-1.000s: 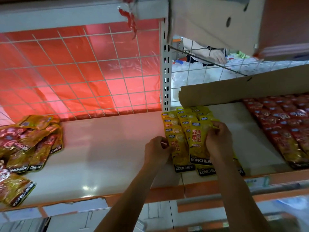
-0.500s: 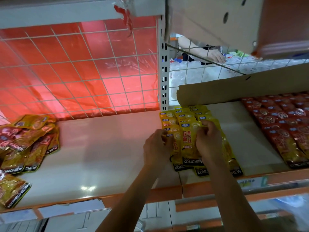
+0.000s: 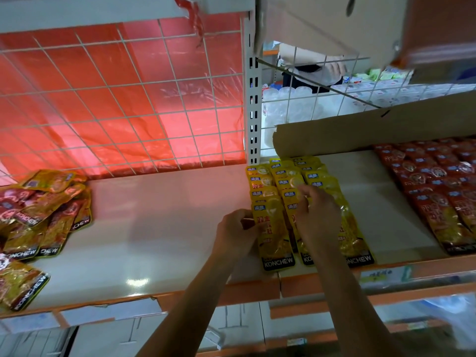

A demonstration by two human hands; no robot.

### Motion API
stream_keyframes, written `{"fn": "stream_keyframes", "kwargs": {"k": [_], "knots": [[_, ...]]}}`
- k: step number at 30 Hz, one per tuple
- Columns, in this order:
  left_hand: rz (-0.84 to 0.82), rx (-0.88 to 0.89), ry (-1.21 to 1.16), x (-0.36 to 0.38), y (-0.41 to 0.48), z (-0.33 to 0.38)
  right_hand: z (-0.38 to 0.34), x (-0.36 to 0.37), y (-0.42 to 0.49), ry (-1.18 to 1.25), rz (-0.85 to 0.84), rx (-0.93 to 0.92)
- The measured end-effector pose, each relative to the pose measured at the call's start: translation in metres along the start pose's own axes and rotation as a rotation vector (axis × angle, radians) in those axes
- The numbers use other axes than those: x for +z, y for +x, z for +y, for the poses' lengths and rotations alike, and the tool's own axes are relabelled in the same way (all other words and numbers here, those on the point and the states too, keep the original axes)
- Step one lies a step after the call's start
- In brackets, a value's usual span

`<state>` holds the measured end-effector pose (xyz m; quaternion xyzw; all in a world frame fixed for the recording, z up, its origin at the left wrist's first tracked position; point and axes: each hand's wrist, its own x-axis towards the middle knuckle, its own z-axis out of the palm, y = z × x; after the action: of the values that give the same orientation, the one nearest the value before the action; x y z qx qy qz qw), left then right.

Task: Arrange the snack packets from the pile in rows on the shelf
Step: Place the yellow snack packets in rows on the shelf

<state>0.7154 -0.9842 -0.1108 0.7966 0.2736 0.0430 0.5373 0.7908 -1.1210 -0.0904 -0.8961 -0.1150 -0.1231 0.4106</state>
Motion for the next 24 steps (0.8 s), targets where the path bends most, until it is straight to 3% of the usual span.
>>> {"fn": "stream_keyframes", "kwargs": {"k": [7, 18, 24], "knots": [[0.020, 0.094, 0.219, 0.003, -0.006, 0.000, 0.005, 0.000, -0.004, -0.043, -0.011, -0.046], [0.057, 0.111, 0.278, 0.008, -0.008, 0.004, -0.001, 0.005, -0.003, -0.056, -0.058, -0.051], [0.203, 0.150, 0.386, -0.006, -0.006, -0.002, -0.026, 0.023, -0.011, -0.043, -0.096, -0.154]]}}
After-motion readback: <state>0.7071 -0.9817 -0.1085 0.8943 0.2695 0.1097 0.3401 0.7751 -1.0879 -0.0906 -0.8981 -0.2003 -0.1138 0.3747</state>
